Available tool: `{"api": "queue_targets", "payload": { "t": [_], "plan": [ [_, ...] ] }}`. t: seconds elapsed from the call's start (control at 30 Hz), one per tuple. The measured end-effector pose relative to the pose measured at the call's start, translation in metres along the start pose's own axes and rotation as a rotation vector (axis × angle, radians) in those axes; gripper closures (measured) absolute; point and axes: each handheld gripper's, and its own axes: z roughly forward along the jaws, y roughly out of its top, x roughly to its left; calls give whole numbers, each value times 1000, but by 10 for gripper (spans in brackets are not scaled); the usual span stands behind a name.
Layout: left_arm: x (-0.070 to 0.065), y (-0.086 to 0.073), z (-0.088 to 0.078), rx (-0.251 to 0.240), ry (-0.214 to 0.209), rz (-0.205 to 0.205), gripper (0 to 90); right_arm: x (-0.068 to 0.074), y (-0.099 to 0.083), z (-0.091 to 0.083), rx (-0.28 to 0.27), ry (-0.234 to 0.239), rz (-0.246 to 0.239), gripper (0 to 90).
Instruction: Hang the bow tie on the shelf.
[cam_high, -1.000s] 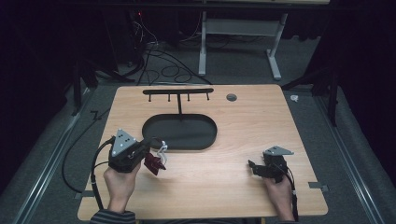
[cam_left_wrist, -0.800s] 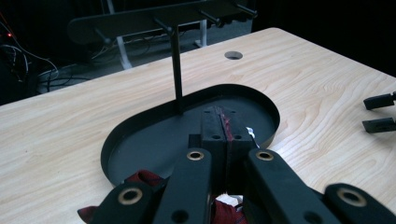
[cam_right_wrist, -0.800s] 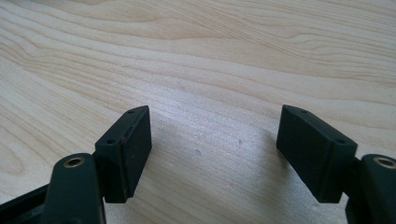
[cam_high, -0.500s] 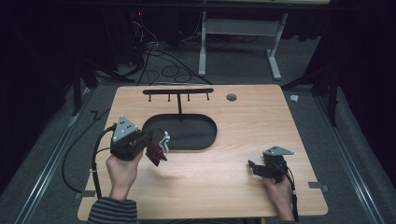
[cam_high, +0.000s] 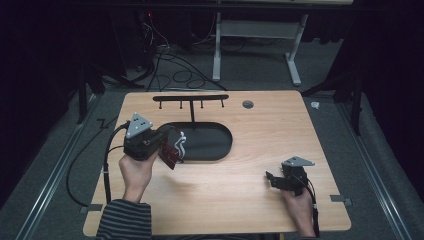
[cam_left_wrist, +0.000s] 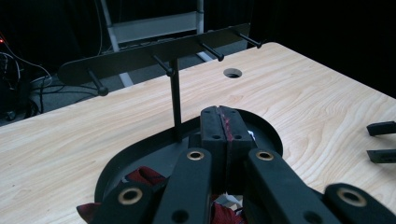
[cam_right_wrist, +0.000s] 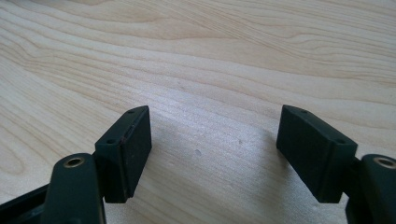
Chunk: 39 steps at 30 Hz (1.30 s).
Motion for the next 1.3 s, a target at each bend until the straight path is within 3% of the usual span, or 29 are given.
{"api": "queue_targets", "payload": {
  "t": [0.73, 1.3],
  "plan": [
    [5, 22, 26, 21, 16, 7, 899, 0, 0, 0, 2, 2, 5, 279],
    [11, 29, 51, 41, 42, -19, 899, 0, 0, 0, -1, 3, 8, 278]
  ]
}}
